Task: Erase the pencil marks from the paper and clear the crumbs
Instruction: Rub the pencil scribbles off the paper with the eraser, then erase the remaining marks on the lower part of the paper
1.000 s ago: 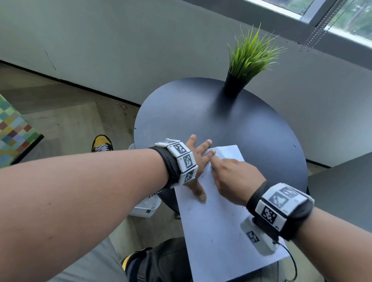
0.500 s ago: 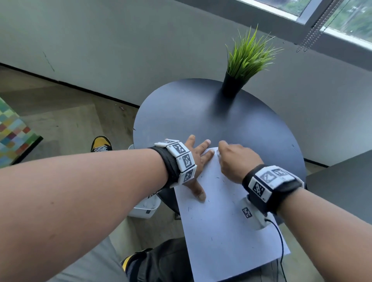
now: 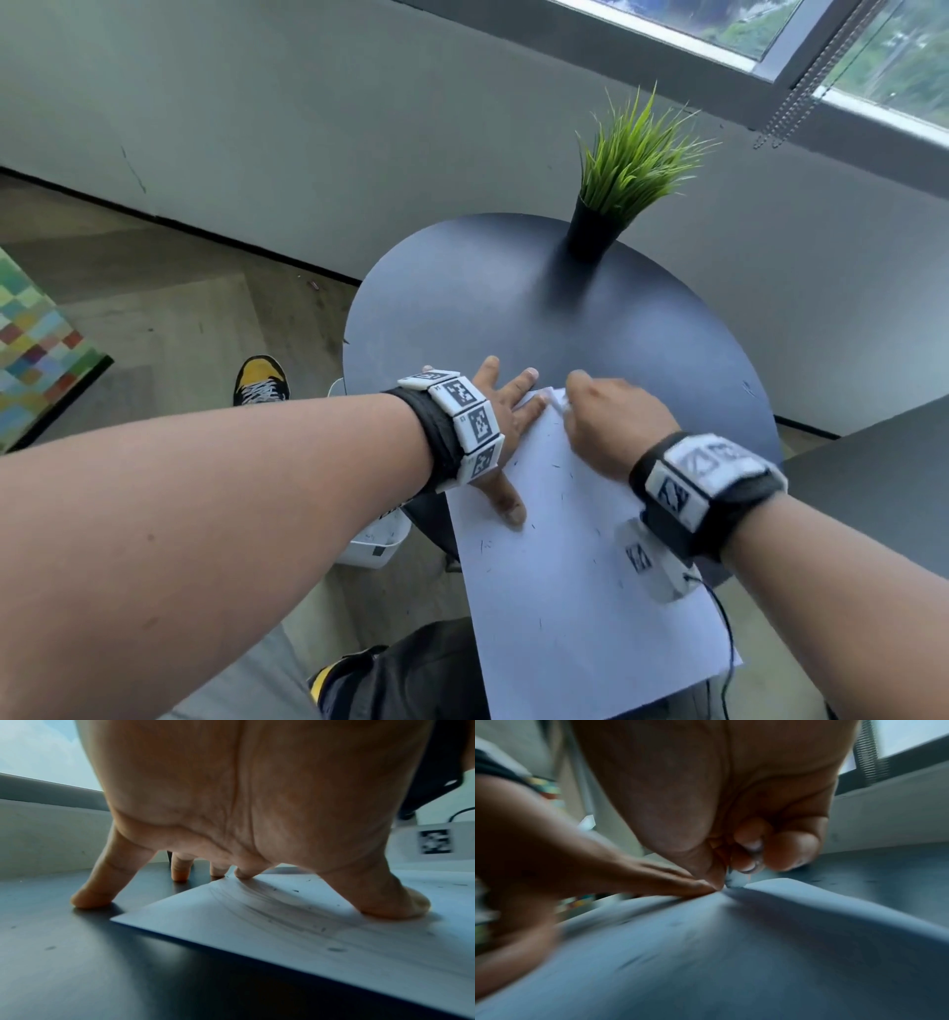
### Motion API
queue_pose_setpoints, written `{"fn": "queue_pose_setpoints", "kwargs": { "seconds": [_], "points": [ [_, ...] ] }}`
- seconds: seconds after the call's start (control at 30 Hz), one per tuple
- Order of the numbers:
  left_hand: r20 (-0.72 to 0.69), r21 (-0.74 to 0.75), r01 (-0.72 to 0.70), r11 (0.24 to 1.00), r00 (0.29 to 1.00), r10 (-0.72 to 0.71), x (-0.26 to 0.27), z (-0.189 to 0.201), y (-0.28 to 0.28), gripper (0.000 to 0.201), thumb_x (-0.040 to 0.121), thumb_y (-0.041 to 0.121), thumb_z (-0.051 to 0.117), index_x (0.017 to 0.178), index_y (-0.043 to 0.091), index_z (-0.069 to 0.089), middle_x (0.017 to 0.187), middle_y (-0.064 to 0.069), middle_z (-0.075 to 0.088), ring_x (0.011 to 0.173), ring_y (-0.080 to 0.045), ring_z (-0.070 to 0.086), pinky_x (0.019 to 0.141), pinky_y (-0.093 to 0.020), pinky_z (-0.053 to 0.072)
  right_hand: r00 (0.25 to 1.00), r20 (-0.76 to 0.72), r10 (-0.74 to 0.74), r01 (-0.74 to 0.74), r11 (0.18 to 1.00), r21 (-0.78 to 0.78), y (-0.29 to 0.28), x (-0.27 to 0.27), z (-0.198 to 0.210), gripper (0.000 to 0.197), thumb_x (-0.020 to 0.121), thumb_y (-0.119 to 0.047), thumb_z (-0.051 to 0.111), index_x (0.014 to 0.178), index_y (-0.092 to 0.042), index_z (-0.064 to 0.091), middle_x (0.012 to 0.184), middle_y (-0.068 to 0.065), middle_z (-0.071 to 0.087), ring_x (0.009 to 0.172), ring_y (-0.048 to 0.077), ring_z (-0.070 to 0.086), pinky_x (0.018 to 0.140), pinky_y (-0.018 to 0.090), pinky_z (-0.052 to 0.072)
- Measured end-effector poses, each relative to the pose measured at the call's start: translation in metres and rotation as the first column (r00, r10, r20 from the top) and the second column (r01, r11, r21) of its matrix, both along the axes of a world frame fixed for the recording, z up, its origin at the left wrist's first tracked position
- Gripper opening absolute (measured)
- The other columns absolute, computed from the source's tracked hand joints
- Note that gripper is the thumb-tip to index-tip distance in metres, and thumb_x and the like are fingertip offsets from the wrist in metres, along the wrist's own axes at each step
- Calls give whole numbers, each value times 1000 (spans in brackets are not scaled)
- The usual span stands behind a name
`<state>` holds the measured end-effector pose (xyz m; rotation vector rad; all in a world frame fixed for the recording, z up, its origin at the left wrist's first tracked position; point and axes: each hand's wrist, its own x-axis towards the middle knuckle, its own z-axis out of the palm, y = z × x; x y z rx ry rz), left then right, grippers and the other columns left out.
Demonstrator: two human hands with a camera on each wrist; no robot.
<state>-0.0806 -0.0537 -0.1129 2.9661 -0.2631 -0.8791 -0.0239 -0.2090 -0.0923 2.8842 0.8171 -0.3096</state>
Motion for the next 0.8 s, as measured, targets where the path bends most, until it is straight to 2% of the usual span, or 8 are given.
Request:
{"fn": "queue_pose_setpoints", "kwargs": {
  "seconds": [0.13,0.27,0.33,0.4,0.47,0.6,0.7,0.8],
  "points": [
    [4,-7,-1,1000,1000,1,1,0,3,144,50,93,62,154,35,-18,161,14,-28,149,-36,-20,97,-84,18,981,-41,191,-194,978,-82,-2,-44,0,15,96,-25,37,107,-17,42,91,4,59,75,28,53,54,32,29],
    [12,18,-3,1000,1000,2,1,-4,0,144,50,93,62,154,35,-19,161,15,-27,149,-37,-19,96,-82,21,999,-24,-45,44,999,-14,-9,7,-4,11,95,-25,36,90,-16,35,99,11,61,75,34,50,63,35,37],
    [10,14,-11,1000,1000,11,0,-5,0,145,48,94,62,153,36,-20,161,16,-27,149,-36,-19,97,-82,20,999,-18,-43,43,999,-1,-8,8,-4,12,95,-25,36,88,-16,35,100,14,62,76,35,50,64,35,37],
    [12,0,-12,1000,1000,12,0,-5,0,146,46,94,62,153,36,-19,161,17,-27,149,-35,-20,97,-83,18,999,-20,36,-36,999,-3,-1,-16,-2,12,95,-25,37,104,-18,42,106,10,63,86,37,59,65,34,36],
    [16,-3,-9,1000,1000,9,1,-5,2,147,45,94,63,154,35,-17,161,16,-26,149,-35,-19,97,-84,18,992,-50,116,-116,993,-4,0,-35,-4,29,96,-25,37,123,-18,42,108,6,65,93,34,63,65,34,37],
    [4,28,-3,1000,1000,3,1,-4,2,145,46,96,60,154,37,-17,161,17,-25,150,-34,-16,97,-83,19,999,-16,-38,38,999,-9,-10,2,-7,7,94,-23,37,92,-17,34,104,10,62,90,36,61,65,35,37],
    [32,12,-11,1000,999,10,-7,1,3,136,52,93,61,155,40,-10,163,12,-18,151,-31,-11,100,-81,20,988,-28,-154,154,988,6,-29,34,-8,11,95,-23,36,88,-15,35,100,15,61,81,36,54,68,38,43],
    [114,-20,-34,999,993,36,-24,8,10,113,65,89,57,154,44,5,165,4,-13,151,-32,-7,107,-76,16,970,-61,-234,235,972,16,-51,43,-1,15,97,-29,36,92,-15,37,105,15,58,87,35,52,75,40,45]
  ]
}}
